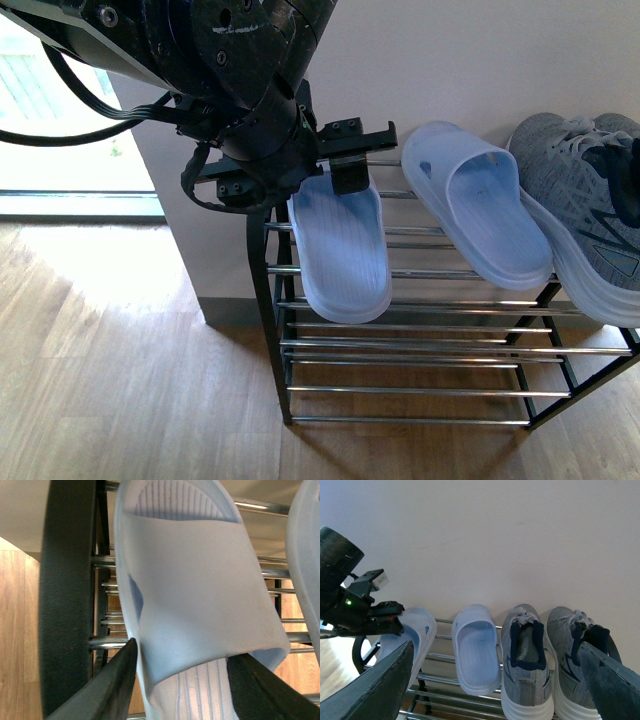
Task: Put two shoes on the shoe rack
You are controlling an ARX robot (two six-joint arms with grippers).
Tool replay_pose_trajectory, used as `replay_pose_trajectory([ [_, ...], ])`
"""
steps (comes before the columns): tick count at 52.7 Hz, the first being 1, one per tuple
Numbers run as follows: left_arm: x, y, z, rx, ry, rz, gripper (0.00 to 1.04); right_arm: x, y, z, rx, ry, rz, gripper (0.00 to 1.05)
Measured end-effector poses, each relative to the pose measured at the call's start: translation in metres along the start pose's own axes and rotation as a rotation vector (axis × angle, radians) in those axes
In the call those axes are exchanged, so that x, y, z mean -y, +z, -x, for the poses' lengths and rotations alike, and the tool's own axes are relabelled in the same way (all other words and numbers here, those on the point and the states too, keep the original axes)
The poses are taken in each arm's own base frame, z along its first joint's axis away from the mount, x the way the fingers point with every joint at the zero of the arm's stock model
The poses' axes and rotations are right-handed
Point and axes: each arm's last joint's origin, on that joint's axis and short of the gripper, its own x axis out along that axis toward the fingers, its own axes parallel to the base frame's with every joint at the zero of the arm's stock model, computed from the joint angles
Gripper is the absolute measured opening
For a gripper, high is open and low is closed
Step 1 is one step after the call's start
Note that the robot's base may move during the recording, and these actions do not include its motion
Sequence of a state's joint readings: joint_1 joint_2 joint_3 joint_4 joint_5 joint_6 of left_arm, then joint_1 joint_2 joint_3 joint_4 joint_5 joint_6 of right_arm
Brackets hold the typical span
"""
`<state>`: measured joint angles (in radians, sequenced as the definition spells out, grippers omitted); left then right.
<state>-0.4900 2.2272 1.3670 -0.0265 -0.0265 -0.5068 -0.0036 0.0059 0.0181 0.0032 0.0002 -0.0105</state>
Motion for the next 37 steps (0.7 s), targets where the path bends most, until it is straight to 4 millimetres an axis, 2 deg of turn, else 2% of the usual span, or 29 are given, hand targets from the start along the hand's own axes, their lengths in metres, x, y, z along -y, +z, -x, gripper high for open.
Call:
replay_pose_trajectory([
  [2, 0.001, 0.001, 0.001, -0.001, -0.010, 0.000, 0.66, 0.000, 0.000, 0.000, 0.000, 0.000, 0.000, 0.96],
  [8, 0.005, 0.005, 0.008, 0.005, -0.046, 0.000, 0.79, 0.000, 0.000, 0.000, 0.000, 0.000, 0.000, 0.96],
  [11, 0.009, 0.011, 0.016, 0.022, -0.073, 0.000, 0.88, 0.000, 0.000, 0.000, 0.000, 0.000, 0.000, 0.96],
  [13, 0.012, 0.019, 0.029, 0.035, -0.107, 0.015, 0.96, 0.000, 0.000, 0.000, 0.000, 0.000, 0.000, 0.96],
  [16, 0.018, 0.030, 0.050, 0.051, -0.155, 0.036, 0.95, 0.000, 0.000, 0.000, 0.000, 0.000, 0.000, 0.96],
  [23, 0.023, 0.057, 0.128, 0.113, -0.212, 0.124, 0.95, 0.000, 0.000, 0.000, 0.000, 0.000, 0.000, 0.96],
  [26, 0.018, 0.060, 0.144, 0.139, -0.191, 0.132, 0.95, 0.000, 0.000, 0.000, 0.000, 0.000, 0.000, 0.96],
  [31, 0.000, 0.060, 0.173, 0.195, -0.110, 0.150, 0.95, 0.000, 0.000, 0.000, 0.000, 0.000, 0.000, 0.96],
  [37, -0.042, 0.050, 0.214, 0.279, 0.043, 0.152, 0.95, 0.000, 0.000, 0.000, 0.000, 0.000, 0.000, 0.96],
])
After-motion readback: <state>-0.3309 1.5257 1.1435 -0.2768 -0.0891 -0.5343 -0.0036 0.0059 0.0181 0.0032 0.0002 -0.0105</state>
